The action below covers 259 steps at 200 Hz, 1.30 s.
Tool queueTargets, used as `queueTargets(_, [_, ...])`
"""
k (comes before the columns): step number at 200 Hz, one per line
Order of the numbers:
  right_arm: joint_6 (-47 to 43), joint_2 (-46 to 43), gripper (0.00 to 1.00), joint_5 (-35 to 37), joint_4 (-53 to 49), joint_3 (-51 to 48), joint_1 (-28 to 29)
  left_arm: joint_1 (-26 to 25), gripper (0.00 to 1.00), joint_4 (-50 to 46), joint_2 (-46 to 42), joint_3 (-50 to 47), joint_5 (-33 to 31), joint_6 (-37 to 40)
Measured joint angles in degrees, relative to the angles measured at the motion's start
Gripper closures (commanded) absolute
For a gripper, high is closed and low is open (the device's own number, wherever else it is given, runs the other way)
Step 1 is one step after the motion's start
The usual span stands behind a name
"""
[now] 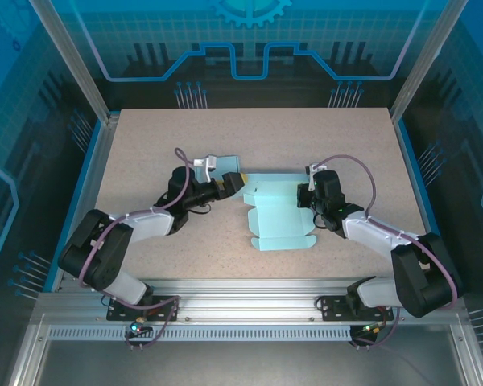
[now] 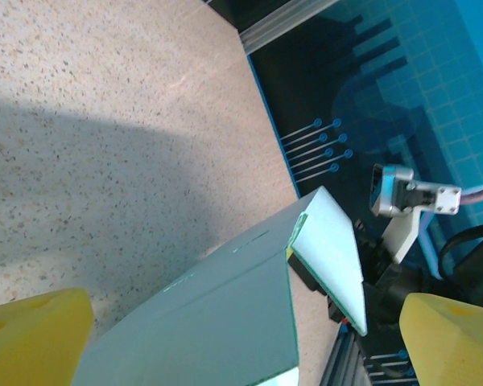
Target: Fold the paper box
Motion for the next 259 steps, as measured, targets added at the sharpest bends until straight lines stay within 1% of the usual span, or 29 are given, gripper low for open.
queueTargets(38, [0.0, 0.0, 1.0, -0.2, 0.0, 0.0, 0.0, -1.4, 0.02, -6.3, 0.1, 2.5, -1.1, 4.2])
queueTargets(79, [0.2, 0.0, 1.0, -0.7, 0.0, 0.0, 0.0, -1.6, 0.08, -10.3, 0.6, 3.4, -2.6, 7.1])
queueTargets(91, [0.2, 0.0, 1.0, -0.7, 0.0, 0.0, 0.0, -1.7, 0.1, -10.9, 1.1, 3.7, -2.8, 7.5])
queueTargets(148, [0.2, 0.0, 1.0, -0.8, 0.0, 0.0, 0.2, -1.9, 0.1, -11.6, 2.6, 4.6, -3.7, 8.4])
queueTargets(206, [0.8, 0.0, 1.0, 0.0, 0.2, 0.0, 0.5, -2.0, 0.25, -10.6, 3.1, 5.7, -5.9, 6.8])
queueTargets(259, [0.9, 0.0, 1.0, -0.2, 0.6, 0.0, 1.6, -1.6, 0.32, -10.1, 3.3, 6.2, -10.7, 4.4])
